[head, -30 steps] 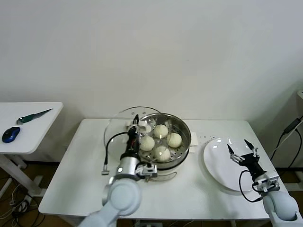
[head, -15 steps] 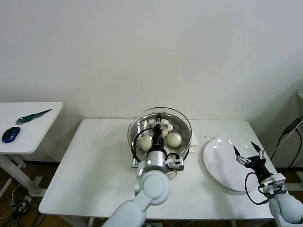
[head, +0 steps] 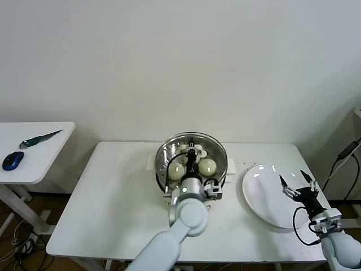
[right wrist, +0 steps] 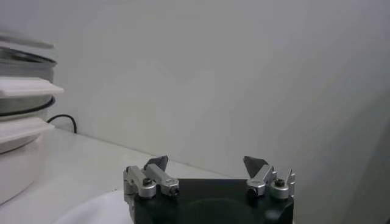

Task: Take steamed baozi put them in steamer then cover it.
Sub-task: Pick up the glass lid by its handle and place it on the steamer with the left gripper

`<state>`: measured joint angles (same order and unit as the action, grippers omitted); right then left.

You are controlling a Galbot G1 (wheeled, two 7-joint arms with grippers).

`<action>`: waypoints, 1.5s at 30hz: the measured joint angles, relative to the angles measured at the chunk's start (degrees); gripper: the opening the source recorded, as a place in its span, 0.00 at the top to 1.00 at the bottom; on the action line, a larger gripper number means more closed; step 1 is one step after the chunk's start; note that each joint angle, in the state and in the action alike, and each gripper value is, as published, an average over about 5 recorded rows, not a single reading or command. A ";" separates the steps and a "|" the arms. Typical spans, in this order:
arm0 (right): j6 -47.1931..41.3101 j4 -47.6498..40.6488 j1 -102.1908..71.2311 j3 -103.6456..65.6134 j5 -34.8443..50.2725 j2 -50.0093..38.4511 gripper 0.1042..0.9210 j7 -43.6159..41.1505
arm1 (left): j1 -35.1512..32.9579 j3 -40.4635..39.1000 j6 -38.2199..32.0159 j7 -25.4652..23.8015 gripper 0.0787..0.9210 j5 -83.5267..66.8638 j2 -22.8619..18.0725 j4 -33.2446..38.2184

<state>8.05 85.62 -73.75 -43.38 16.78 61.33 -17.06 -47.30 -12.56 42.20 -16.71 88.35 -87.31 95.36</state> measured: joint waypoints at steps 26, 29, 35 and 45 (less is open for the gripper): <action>0.32 -0.31 -0.09 -0.89 -0.32 0.33 0.12 -0.67 | 0.34 0.37 0.00 1.93 0.92 0.15 -1.15 -4.38; 0.32 -0.33 -0.05 -0.95 -0.36 0.30 0.12 -0.74 | 0.18 0.33 -0.01 1.76 0.92 0.15 -1.00 -4.14; 0.34 -0.39 0.13 -0.97 -0.63 0.46 0.12 -0.87 | 0.13 0.19 -0.02 1.74 0.92 0.04 -0.85 -3.92; 0.29 -0.53 0.40 -0.97 -1.03 0.47 0.12 -0.96 | -0.19 0.09 0.01 0.93 0.80 -0.06 -0.06 -2.69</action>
<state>8.33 85.09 -73.35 -44.35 15.74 61.80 -18.02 -47.49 -12.47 42.21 -15.78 88.28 -87.37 92.67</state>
